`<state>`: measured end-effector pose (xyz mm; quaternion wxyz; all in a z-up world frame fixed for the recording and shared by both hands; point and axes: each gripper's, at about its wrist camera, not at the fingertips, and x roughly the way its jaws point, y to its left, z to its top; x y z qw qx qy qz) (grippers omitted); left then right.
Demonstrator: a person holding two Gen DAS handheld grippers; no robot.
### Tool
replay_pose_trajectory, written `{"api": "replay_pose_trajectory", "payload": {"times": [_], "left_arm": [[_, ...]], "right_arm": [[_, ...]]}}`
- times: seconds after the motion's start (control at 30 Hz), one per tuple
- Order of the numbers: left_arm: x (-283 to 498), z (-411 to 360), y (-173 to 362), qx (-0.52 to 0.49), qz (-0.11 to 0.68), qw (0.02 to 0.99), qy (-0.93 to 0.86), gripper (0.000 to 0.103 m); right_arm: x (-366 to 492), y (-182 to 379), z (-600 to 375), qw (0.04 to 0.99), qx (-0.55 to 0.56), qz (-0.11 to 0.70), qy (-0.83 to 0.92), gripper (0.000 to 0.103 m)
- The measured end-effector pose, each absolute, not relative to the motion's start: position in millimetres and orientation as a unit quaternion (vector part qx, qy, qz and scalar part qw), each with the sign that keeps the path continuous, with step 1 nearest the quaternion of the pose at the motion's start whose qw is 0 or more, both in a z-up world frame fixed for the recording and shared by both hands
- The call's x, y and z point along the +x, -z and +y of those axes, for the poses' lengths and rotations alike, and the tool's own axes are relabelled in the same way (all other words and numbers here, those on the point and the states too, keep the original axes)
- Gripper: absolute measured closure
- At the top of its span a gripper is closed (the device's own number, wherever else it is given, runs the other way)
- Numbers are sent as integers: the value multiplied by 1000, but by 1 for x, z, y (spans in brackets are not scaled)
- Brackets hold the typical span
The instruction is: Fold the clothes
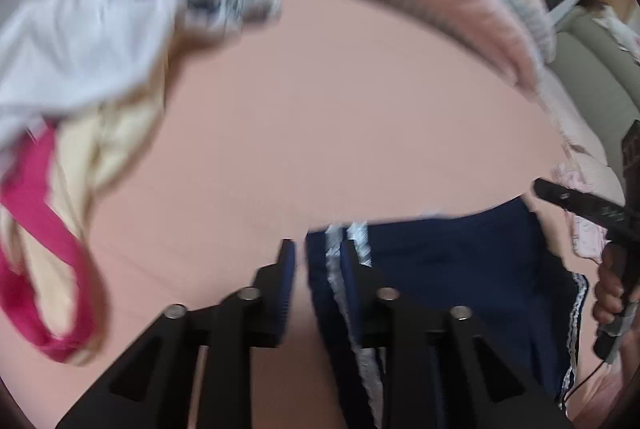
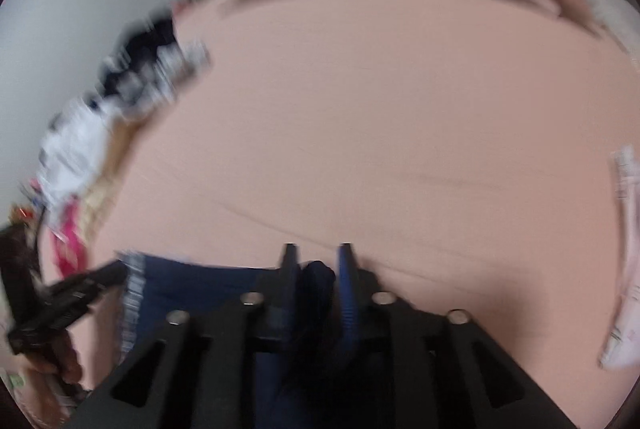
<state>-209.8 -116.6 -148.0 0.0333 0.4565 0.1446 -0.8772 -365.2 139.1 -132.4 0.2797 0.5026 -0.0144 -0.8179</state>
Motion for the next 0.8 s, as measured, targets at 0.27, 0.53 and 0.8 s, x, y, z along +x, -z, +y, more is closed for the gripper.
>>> {"api": "replay_pose_trajectory", "payload": {"times": [0.27,0.53,0.8], "left_arm": [[-154,-50,106,436,110,-89,889,70],[-87,0,124,521,70,-85,846,70],[-68,0,162,578,25,-41,815,71]], "right_arm": [[-270,47,206,247,442,1,863,65],[-146,120,230,204,533,57,819,65],[-113,158,247,125,545,108,822,65]]}}
